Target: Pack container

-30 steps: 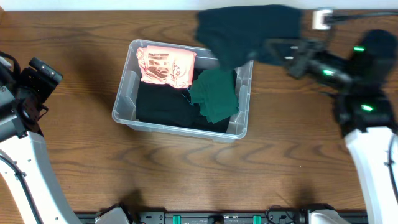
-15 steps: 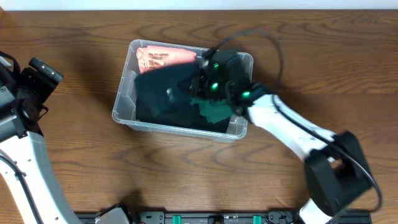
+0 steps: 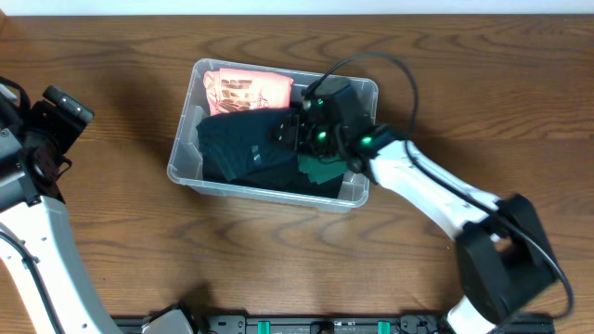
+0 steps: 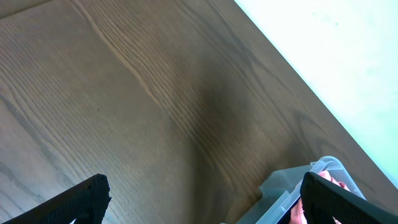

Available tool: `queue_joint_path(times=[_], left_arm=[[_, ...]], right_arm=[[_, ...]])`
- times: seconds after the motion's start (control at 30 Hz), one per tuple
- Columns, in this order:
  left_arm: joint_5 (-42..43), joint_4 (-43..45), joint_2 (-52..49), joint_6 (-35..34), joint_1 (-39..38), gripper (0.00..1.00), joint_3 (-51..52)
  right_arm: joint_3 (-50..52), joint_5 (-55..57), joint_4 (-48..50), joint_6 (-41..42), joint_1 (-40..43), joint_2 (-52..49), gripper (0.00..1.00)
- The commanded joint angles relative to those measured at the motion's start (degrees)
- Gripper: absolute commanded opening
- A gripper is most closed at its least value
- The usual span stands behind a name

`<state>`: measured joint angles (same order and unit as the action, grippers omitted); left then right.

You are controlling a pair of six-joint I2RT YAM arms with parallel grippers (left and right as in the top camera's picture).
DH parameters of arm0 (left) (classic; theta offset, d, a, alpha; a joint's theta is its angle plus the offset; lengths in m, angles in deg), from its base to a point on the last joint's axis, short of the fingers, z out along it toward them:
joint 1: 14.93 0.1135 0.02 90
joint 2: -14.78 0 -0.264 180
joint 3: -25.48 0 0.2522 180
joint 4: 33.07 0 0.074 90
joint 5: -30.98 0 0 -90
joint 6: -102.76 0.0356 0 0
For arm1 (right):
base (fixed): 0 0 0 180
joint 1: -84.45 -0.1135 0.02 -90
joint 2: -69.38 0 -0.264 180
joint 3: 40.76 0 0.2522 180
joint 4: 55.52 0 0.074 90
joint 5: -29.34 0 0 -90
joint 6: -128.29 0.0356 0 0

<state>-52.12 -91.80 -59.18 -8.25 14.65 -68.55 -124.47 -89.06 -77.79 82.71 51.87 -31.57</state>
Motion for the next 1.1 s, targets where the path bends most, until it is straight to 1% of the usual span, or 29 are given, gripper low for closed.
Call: queue_joint_path(times=[0.0, 0.13, 0.23, 0.27, 0.33, 0.37, 0.4, 0.43, 0.73, 0.9, 1.07], left_arm=[[-0.3, 0.0, -0.1, -0.1, 0.2, 0.98, 0.2], [-0.3, 0.0, -0.1, -0.1, 0.2, 0.98, 0.2], [-0.3, 0.0, -0.1, -0.1, 0.2, 0.98, 0.2], [-0.3, 0.0, -0.1, -0.1, 0.2, 0.98, 0.2], [-0.3, 0.0, -0.1, -0.1, 0.2, 0.98, 0.2], [-0.3, 0.0, -0.1, -0.1, 0.2, 0.98, 0.2], [-0.3, 0.0, -0.1, -0.1, 0.2, 0.98, 0.2], [-0.3, 0.0, -0.1, -0.1, 0.2, 0.98, 0.2], [-0.3, 0.0, -0.1, -0.1, 0.2, 0.98, 0.2], [-0.3, 0.0, -0.1, -0.1, 0.2, 0.98, 0.2], [-0.3, 0.0, -0.1, -0.1, 0.2, 0.98, 0.2]], right_arm=[[-1.0, 2.5, 0.6, -11.0, 2.4, 8.9, 0.62], [-1.0, 4.7, -1.8, -19.7, 5.2, 15.3, 0.66], [-1.0, 7.7, -5.1, -27.8, 8.5, 19.3, 0.76], [-1.0, 7.6, -6.4, -31.7, 10.1, 20.5, 0.79], [-1.0, 7.6, -8.4, -36.9, 12.8, 22.3, 0.86], [-1.0, 7.6, -9.2, -38.9, 14.4, 22.9, 0.89], [-1.0, 7.6, -9.8, -39.7, 15.7, 23.4, 0.98], [-1.0, 7.6, -10.1, -39.8, 16.9, 23.8, 0.99], [-1.0, 7.6, -9.7, -39.8, 24.5, 25.4, 0.99], [-1.0, 14.6, -14.7, -39.8, 27.5, 25.5, 0.99], [-1.0, 16.6, -12.3, -39.8, 33.3, 26.6, 0.99]])
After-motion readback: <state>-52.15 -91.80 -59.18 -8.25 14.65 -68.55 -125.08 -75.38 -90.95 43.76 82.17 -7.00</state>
